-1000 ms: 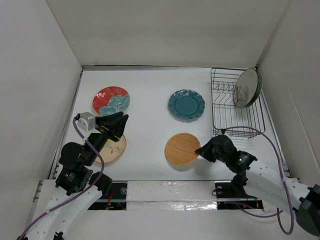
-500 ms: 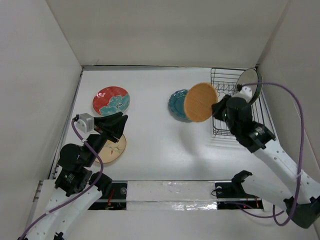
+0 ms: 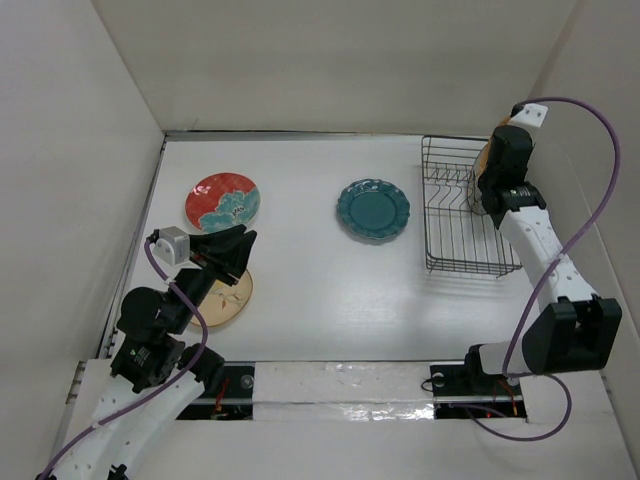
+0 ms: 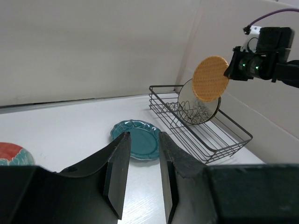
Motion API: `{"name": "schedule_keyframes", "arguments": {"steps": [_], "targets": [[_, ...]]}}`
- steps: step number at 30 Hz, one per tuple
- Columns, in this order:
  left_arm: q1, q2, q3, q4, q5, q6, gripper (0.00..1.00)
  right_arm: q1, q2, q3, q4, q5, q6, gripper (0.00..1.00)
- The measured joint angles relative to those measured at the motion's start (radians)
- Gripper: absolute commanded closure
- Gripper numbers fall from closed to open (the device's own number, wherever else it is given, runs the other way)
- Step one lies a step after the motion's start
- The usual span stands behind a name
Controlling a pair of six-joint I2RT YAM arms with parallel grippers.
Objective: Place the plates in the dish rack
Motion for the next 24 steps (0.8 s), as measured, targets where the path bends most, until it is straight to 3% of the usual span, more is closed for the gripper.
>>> {"name": "schedule_keyframes", "arguments": {"steps": [9, 24], "targets": [[0.0, 0.0, 0.0, 0.0, 0.0, 0.0, 0.73, -0.037, 0.168, 0.091, 0.064, -0.063, -0.2, 1.0], [0.0, 0.001, 0.0, 0.0, -0.003, 0.0, 0.73, -0.039, 0.279, 0.049, 0.121, -0.097, -0.249, 1.0]]}}
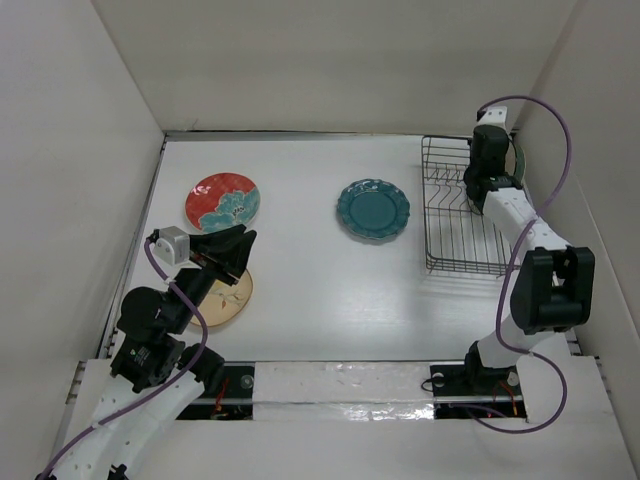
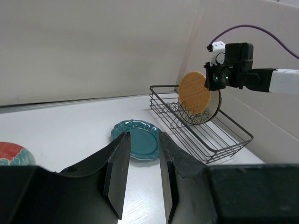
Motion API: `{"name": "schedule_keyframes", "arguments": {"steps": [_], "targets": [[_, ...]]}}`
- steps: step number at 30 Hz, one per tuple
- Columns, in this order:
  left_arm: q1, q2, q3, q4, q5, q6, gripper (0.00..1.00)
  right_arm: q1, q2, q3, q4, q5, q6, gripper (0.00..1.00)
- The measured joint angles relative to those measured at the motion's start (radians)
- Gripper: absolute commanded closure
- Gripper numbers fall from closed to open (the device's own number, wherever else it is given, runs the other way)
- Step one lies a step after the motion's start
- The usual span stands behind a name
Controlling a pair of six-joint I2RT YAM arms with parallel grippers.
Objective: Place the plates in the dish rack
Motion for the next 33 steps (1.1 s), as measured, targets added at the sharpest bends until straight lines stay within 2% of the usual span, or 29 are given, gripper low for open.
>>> {"name": "schedule_keyframes", "arguments": {"steps": [6, 7, 8, 10, 11, 14, 18, 20, 22, 23, 24, 25, 27, 30, 33], "targets": [[0.0, 0.007, 0.0, 0.0, 0.0, 0.0, 0.73, 0.0, 0.011, -0.06, 0.009, -0.005, 0.029, 0.99], [0.0, 0.009, 0.0, 0.0, 0.0, 0.0, 0.73, 0.0, 0.011, -0.069, 0.016, -0.005, 0.039, 0.94], [0.0, 0.011, 0.0, 0.0, 0.0, 0.0, 0.73, 0.0, 0.01, -0.072, 0.022, -0.005, 0.051, 0.84], [0.0, 0.016, 0.0, 0.0, 0.0, 0.0, 0.73, 0.0, 0.01, -0.072, 0.021, -0.006, 0.086, 0.75], [0.0, 0.017, 0.0, 0.0, 0.0, 0.0, 0.73, 0.0, 0.01, -0.072, 0.018, -0.007, 0.092, 0.61], [0.0, 0.021, 0.0, 0.0, 0.0, 0.0, 0.73, 0.003, 0.002, -0.069, -0.009, -0.014, 0.15, 0.46], [0.0, 0.032, 0.0, 0.0, 0.0, 0.0, 0.72, 0.024, -0.05, -0.049, -0.071, -0.046, 0.212, 0.42], [0.0, 0.039, 0.0, 0.0, 0.0, 0.0, 0.73, 0.057, -0.088, -0.026, -0.092, -0.062, 0.232, 0.44], [0.0, 0.049, 0.0, 0.0, 0.0, 0.0, 0.74, 0.112, -0.13, -0.003, -0.101, -0.079, 0.249, 0.55], [0.0, 0.054, 0.0, 0.0, 0.0, 0.0, 0.75, 0.143, -0.152, 0.003, -0.1, -0.088, 0.259, 0.77], [0.0, 0.063, 0.0, 0.0, 0.0, 0.0, 0.78, 0.179, -0.175, 0.004, -0.098, -0.102, 0.268, 0.92], [0.0, 0.072, 0.0, 0.001, 0.0, 0.0, 0.84, 0.212, -0.198, 0.003, -0.098, -0.114, 0.281, 1.0], [0.0, 0.101, 0.0, 0.001, 0.0, -0.006, 1.0, 0.279, -0.238, -0.011, -0.083, -0.134, 0.307, 1.0], [0.0, 0.152, 0.0, 0.001, 0.002, -0.008, 1.0, 0.374, -0.309, -0.08, -0.037, -0.169, 0.35, 1.0], [0.0, 0.27, 0.015, -0.012, 0.005, -0.014, 1.0, 0.454, -0.395, -0.211, 0.036, -0.195, 0.399, 1.0]]}}
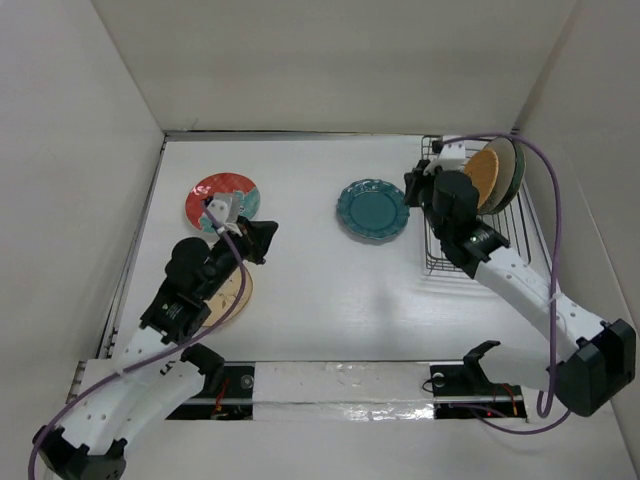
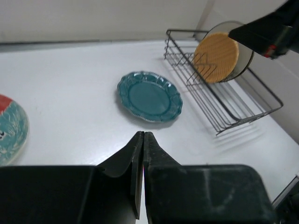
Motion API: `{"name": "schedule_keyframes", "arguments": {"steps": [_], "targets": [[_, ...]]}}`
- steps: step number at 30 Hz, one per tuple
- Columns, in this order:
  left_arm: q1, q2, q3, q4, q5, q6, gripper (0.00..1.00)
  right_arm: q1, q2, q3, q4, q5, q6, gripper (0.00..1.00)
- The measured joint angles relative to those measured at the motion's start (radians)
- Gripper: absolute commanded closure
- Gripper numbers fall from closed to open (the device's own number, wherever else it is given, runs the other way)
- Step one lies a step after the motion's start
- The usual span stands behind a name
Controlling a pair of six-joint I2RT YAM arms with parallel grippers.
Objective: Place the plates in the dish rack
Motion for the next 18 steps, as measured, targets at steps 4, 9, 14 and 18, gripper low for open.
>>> {"name": "schedule_keyframes", "arguments": {"steps": [4, 9, 14, 18], "targets": [[0.0, 0.165, 0.042, -0.023, 0.005, -0.026, 1.0, 0.079, -0.085, -0.154, 0.063, -0.037, 0.078, 1.0], [0.0, 0.371, 0.098, -0.029, 0.043, -0.077, 0.75, 0.124, -0.138, -0.274, 0.106, -0.072, 0.165, 0.8], [0.0, 0.59, 0.159, 0.021, 0.059, -0.167, 0.55, 0.137, -0.242, -0.382, 0.165, -0.081, 0.229, 0.58], [0.0, 0.772, 0.205, 0.086, 0.08, -0.257, 0.5, 0.142, -0.313, -0.409, 0.202, -0.103, 0.241, 0.58]]}}
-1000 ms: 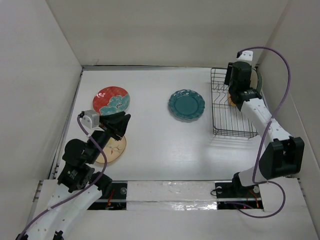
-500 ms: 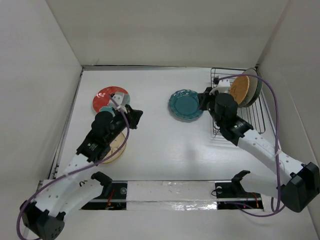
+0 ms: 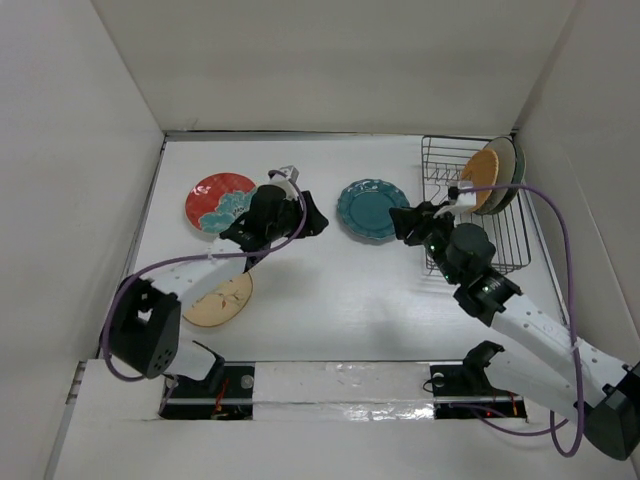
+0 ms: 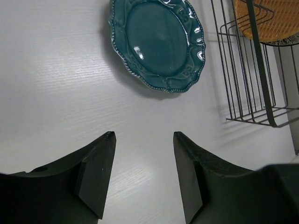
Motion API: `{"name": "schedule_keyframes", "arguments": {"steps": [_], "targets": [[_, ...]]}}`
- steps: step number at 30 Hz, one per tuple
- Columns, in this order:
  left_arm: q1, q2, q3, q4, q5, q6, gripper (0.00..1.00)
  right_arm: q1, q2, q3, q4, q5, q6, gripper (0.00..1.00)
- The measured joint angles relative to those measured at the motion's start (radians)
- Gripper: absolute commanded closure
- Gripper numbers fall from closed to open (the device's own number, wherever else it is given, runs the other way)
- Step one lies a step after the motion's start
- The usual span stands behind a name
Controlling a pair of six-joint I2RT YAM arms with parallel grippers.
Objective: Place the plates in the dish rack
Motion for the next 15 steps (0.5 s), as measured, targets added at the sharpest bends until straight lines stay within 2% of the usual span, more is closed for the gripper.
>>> {"name": "schedule_keyframes", "arguments": {"steps": [7, 15], "targets": [[0.0, 0.253, 0.055, 0.14, 0.039, -0.158, 0.48, 0.002, -0.094, -0.045, 0.037, -0.029, -0.004, 0.58], [0.0, 0.489, 0.151, 0.249, 0.055, -0.297, 0.49, 0.002, -0.103, -0.072, 0.062, -0.09, 0.008, 0.58]]}}
